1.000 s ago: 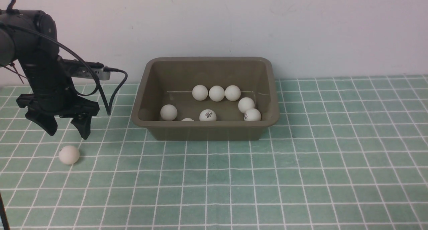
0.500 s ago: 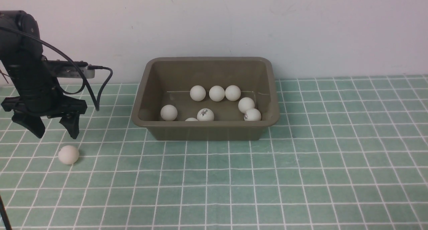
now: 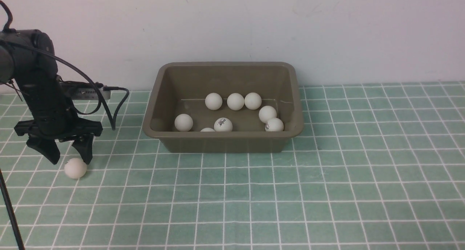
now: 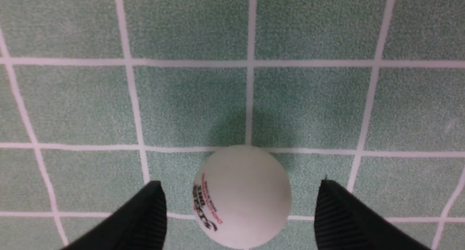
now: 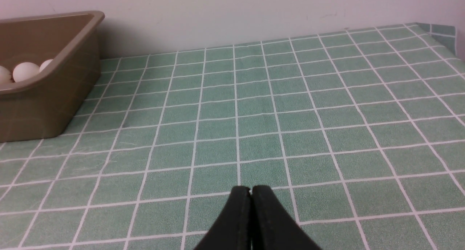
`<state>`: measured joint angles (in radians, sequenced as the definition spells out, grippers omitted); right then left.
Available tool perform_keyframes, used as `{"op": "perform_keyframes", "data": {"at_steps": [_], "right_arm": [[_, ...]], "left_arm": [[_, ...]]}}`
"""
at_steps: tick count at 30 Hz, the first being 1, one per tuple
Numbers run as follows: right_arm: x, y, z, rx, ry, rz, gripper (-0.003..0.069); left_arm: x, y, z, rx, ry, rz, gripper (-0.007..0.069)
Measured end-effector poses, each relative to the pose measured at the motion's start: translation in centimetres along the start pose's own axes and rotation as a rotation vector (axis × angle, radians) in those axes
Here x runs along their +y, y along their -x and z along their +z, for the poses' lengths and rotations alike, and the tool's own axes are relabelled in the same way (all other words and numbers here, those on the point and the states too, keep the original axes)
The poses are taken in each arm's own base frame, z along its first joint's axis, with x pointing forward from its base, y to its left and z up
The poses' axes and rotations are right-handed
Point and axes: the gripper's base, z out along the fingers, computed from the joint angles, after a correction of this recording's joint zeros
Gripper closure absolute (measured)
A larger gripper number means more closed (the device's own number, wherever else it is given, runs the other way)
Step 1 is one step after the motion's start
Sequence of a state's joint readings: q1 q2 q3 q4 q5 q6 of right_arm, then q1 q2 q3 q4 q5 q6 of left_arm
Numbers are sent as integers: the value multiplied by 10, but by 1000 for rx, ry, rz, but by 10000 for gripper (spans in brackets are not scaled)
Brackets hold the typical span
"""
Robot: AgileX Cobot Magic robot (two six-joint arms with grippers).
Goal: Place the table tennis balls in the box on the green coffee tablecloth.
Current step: 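Reach for and grasp a ping pong ball on the table beside the basket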
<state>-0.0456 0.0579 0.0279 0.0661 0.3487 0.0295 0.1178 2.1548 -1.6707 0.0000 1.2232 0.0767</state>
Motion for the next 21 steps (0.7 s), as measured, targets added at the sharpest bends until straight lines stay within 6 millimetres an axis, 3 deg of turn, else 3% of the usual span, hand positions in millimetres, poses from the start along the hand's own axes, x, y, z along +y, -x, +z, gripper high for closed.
{"op": "perform_keyframes", "data": {"at_steps": [16, 19, 21], "right_arm": [[0, 0, 0, 0, 0, 0, 669], [0, 0, 0, 0, 0, 0, 669], [0, 0, 0, 0, 0, 0, 669]], "left_arm": [[-1, 4, 24, 52, -23, 0, 148], [-1, 4, 29, 60, -21, 1, 193], [0, 4, 29, 61, -5, 8, 265]]}}
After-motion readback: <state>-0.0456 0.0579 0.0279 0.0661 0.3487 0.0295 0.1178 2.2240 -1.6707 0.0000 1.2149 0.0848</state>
